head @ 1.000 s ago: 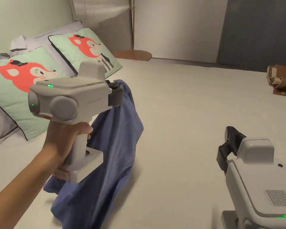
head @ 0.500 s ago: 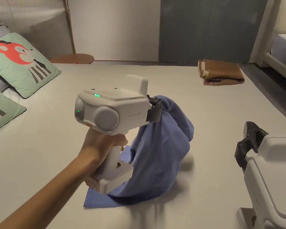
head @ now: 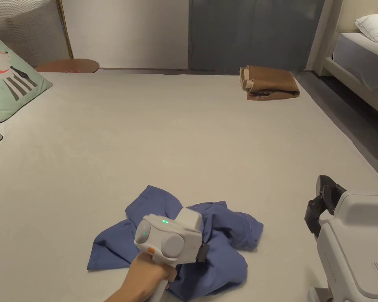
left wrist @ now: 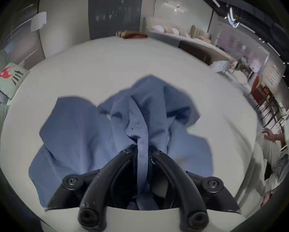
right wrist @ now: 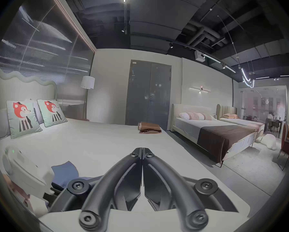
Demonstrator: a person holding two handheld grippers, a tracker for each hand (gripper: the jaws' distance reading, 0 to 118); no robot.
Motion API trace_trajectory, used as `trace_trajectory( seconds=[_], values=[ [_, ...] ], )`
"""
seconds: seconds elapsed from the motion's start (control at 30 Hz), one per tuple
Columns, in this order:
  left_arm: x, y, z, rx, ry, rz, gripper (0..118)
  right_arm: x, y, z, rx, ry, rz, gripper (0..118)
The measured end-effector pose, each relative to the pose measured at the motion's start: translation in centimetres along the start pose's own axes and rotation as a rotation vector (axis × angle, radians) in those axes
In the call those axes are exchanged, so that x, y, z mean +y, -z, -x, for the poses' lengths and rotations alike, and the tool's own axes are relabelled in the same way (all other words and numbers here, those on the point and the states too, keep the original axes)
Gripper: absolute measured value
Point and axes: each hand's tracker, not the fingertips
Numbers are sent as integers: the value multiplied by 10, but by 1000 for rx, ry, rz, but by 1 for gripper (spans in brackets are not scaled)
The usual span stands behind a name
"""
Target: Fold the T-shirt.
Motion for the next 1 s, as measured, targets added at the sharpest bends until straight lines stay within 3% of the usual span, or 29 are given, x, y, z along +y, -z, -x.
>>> trace_trajectory(
  seconds=[0.13,0.17,0.27,0.3,0.43,0.7,0.87,0.9,0.93,0.97,1.0],
  values=[
    [5,-5,4,-6,-70,-22,11,-1,1,7,14,-6,12,0],
    [8,-9,5,-7,-101,-14,29,-1,1,8,16,-6,12,0],
    [18,-34,11,-16,-199,-65,107,3,2,11,20,-10,9,0],
    [20,-44,15,-16,-219,-99,109,5,2,12,21,-7,6,0],
    [30,-102,31,20,-252,-305,108,14,3,17,26,9,-10,0],
    [21,-186,74,391,-168,-694,108,30,12,25,42,40,-57,1],
    [1,-210,97,509,-162,-830,105,32,16,30,54,46,-73,1],
    [-3,-213,100,501,-156,-842,97,31,16,31,56,47,-75,1],
    [-7,-215,103,502,-156,-848,77,32,16,32,57,47,-76,1],
    [-8,-217,106,505,-155,-849,41,32,16,32,61,46,-78,1],
    [-9,-217,110,517,-169,-844,14,32,17,33,62,47,-80,1]
  ],
)
